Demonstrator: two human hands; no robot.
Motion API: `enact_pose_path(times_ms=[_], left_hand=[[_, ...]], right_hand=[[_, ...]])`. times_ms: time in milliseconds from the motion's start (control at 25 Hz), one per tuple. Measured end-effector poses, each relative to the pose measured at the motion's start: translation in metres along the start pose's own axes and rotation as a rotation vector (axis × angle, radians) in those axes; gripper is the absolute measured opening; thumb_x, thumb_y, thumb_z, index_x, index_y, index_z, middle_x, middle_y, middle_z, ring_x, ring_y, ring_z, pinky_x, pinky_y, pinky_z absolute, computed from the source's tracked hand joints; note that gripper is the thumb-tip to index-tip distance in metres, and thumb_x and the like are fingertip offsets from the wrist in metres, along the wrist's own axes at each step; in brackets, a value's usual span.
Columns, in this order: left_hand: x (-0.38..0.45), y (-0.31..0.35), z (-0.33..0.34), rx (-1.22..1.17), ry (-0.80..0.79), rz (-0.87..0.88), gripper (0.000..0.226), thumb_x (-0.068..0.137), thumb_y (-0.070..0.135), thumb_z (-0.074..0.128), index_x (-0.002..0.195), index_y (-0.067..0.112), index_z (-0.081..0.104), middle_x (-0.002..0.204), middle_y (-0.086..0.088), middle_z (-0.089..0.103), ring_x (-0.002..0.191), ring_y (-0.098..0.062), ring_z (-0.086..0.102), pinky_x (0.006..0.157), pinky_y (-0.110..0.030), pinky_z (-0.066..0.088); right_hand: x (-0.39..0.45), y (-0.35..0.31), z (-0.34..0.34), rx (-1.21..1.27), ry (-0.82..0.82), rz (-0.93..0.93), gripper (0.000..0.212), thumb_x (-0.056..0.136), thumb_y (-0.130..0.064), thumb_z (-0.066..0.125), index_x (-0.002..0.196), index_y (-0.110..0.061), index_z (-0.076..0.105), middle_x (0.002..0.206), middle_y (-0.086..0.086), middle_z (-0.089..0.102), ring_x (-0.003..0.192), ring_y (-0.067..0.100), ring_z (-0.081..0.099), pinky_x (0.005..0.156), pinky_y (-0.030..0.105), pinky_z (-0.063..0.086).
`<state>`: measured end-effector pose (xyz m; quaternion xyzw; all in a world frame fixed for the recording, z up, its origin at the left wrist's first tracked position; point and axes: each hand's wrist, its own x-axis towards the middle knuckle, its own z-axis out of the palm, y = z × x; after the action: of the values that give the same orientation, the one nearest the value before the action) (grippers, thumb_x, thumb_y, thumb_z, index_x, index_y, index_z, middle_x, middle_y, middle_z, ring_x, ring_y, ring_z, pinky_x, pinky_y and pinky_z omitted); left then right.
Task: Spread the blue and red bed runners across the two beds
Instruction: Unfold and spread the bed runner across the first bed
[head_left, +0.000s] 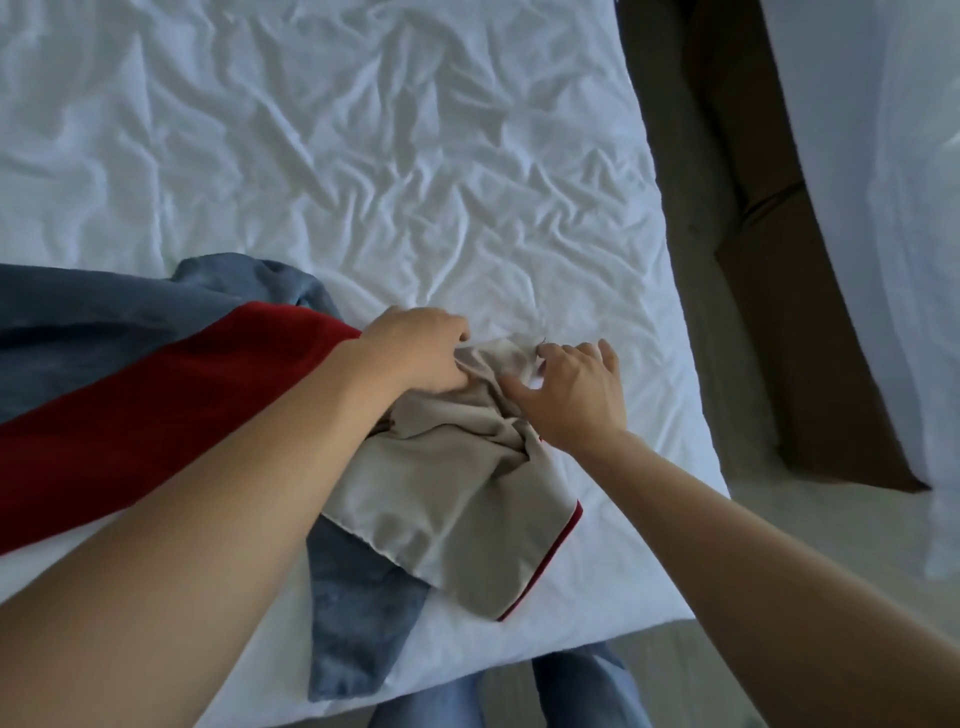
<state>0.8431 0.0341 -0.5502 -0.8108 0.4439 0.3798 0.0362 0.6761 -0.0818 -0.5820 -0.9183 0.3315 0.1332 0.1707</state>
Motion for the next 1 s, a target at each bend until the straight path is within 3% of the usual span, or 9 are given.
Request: enact_pose_path(times_ms=[80,200,360,640,720,800,880,920,1000], left_hand=[[0.008,-0.001,0.024,0.029,-0.037,0.019,0.047,0.081,0.054,0.060,0.119,0.027,0.053,0.111,0.004,0.063,0.097,-0.021,0.056,0.082,-0.035,0.033],[0.016,0.000,0.041,0.082,-0.015,0.047,0.027,0.081,0.035,0.060,0.102,0.021,0.049,0.095,-0.001,0.061,0.078,-0.022,0.049,0.074,-0.033,0.030],[0.018,0.001,0.030,0.083,0.026,0.054,0.012,0.080,0.023,0.055,0.083,0.027,0.044,0.081,0.001,0.050,0.076,-0.025,0.049,0.065,-0.034,0.031],[0.003,0.020,-0.020,0.028,0.696,0.145,0.020,0.083,0.029,0.049,0.092,0.011,0.053,0.082,-0.008,0.056,0.061,-0.029,0.047,0.068,-0.036,0.032],[-0.015,0.023,-0.017,-0.038,0.544,0.185,0.029,0.083,0.043,0.051,0.092,0.016,0.055,0.082,-0.001,0.057,0.064,-0.025,0.048,0.066,-0.033,0.032],[-0.032,0.019,-0.015,-0.066,0.140,0.148,0.023,0.077,0.047,0.061,0.086,0.026,0.056,0.078,0.008,0.059,0.070,-0.020,0.055,0.061,-0.030,0.034],[-0.039,0.014,-0.011,-0.120,-0.175,0.046,0.010,0.076,0.032,0.059,0.075,0.022,0.062,0.073,0.004,0.063,0.072,-0.021,0.061,0.059,-0.031,0.042],[-0.037,0.012,-0.010,-0.142,-0.166,0.020,0.013,0.078,0.023,0.054,0.072,0.019,0.065,0.074,0.001,0.066,0.075,-0.023,0.062,0.063,-0.033,0.047],[-0.030,0.014,-0.005,-0.162,0.092,-0.006,0.021,0.084,0.017,0.049,0.077,0.022,0.069,0.086,0.002,0.070,0.084,-0.021,0.064,0.076,-0.037,0.049]], right_hand=[[-0.009,-0.010,0.010,0.032,-0.025,0.019,0.064,0.080,-0.074,0.041,0.094,-0.016,0.065,0.084,-0.004,0.068,0.102,0.021,0.057,0.118,0.046,0.022],[-0.020,-0.020,0.026,0.056,-0.051,0.010,0.052,0.083,-0.060,0.055,0.094,-0.009,0.062,0.078,0.000,0.064,0.100,0.025,0.057,0.116,0.045,0.024],[-0.016,-0.027,0.019,0.073,-0.027,-0.022,0.033,0.087,-0.038,0.059,0.098,-0.007,0.058,0.074,0.003,0.060,0.096,0.030,0.056,0.116,0.044,0.022],[0.047,-0.022,-0.062,-0.059,0.433,-0.236,0.012,0.077,-0.013,0.063,0.087,-0.007,0.059,0.086,0.012,0.059,0.087,0.037,0.055,0.110,0.054,0.033],[0.041,-0.018,-0.065,-0.072,0.402,-0.333,0.013,0.079,-0.014,0.064,0.088,-0.006,0.061,0.088,0.013,0.058,0.088,0.037,0.055,0.113,0.056,0.030],[0.015,-0.015,-0.049,-0.060,0.308,-0.465,0.012,0.080,-0.013,0.063,0.090,-0.006,0.064,0.084,0.012,0.060,0.087,0.037,0.057,0.114,0.059,0.028],[-0.022,-0.012,-0.024,-0.043,0.251,-0.588,0.015,0.084,-0.013,0.061,0.095,-0.007,0.069,0.079,0.008,0.062,0.085,0.033,0.058,0.112,0.055,0.032],[-0.039,-0.010,-0.013,-0.016,0.231,-0.654,0.016,0.085,-0.013,0.059,0.094,-0.008,0.071,0.076,0.006,0.061,0.082,0.032,0.058,0.108,0.052,0.036],[-0.062,-0.009,0.000,0.061,0.192,-0.768,0.017,0.086,-0.013,0.053,0.078,-0.012,0.068,0.069,0.004,0.058,0.075,0.030,0.055,0.097,0.046,0.042]])
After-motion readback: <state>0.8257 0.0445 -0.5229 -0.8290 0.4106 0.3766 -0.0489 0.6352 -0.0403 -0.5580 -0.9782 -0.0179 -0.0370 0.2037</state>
